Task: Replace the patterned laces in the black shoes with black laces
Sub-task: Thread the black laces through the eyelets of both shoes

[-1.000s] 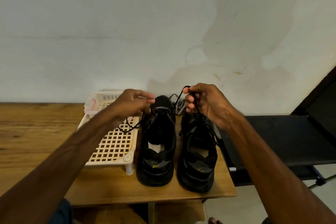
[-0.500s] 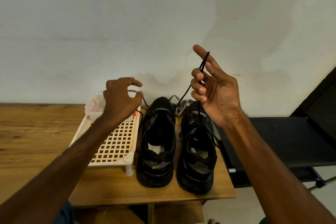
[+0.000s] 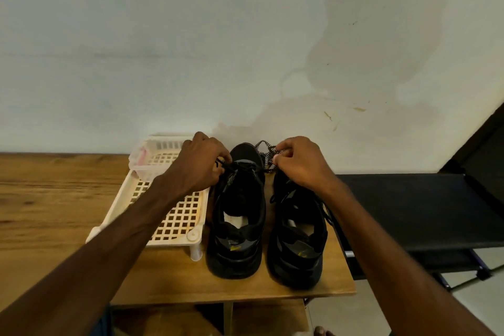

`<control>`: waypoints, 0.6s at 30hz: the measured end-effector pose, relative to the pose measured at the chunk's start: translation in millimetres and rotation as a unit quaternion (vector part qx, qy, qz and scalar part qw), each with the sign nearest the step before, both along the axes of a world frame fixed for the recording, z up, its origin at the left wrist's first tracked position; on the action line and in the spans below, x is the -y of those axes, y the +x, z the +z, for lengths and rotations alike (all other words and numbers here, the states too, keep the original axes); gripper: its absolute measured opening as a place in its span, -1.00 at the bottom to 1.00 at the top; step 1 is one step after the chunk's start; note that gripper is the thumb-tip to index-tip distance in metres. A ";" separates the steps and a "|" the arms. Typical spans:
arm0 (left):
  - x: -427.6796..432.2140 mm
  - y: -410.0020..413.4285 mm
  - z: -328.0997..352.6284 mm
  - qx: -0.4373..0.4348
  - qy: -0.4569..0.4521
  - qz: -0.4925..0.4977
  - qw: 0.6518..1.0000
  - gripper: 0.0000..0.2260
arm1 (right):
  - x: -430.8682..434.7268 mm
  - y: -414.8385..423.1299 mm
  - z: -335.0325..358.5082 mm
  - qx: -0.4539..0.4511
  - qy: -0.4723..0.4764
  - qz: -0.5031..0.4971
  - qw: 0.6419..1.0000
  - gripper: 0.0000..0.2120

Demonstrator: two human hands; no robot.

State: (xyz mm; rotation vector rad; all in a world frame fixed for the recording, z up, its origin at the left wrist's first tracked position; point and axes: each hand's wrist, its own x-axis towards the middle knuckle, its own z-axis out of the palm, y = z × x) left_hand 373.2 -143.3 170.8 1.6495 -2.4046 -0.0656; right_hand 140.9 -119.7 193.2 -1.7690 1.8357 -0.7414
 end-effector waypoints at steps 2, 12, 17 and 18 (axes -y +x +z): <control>4.0 -1.4 0.9 0.004 -0.015 -0.004 1.000 -0.84 | -1.6 0.7 -2.2 -0.049 -0.016 -0.014 0.999 -0.70; -22.2 -15.2 37.8 -0.477 0.104 -0.110 0.866 -0.80 | -28.7 25.8 19.9 0.108 -0.034 0.165 0.980 -0.86; -28.1 -28.0 39.6 -0.591 0.143 -0.111 0.786 -0.81 | -36.5 39.1 24.5 0.360 0.043 0.183 0.914 -0.79; -28.2 -25.8 39.9 -0.607 0.159 -0.104 0.772 -0.79 | -36.7 38.8 26.2 0.387 0.056 0.174 0.904 -0.79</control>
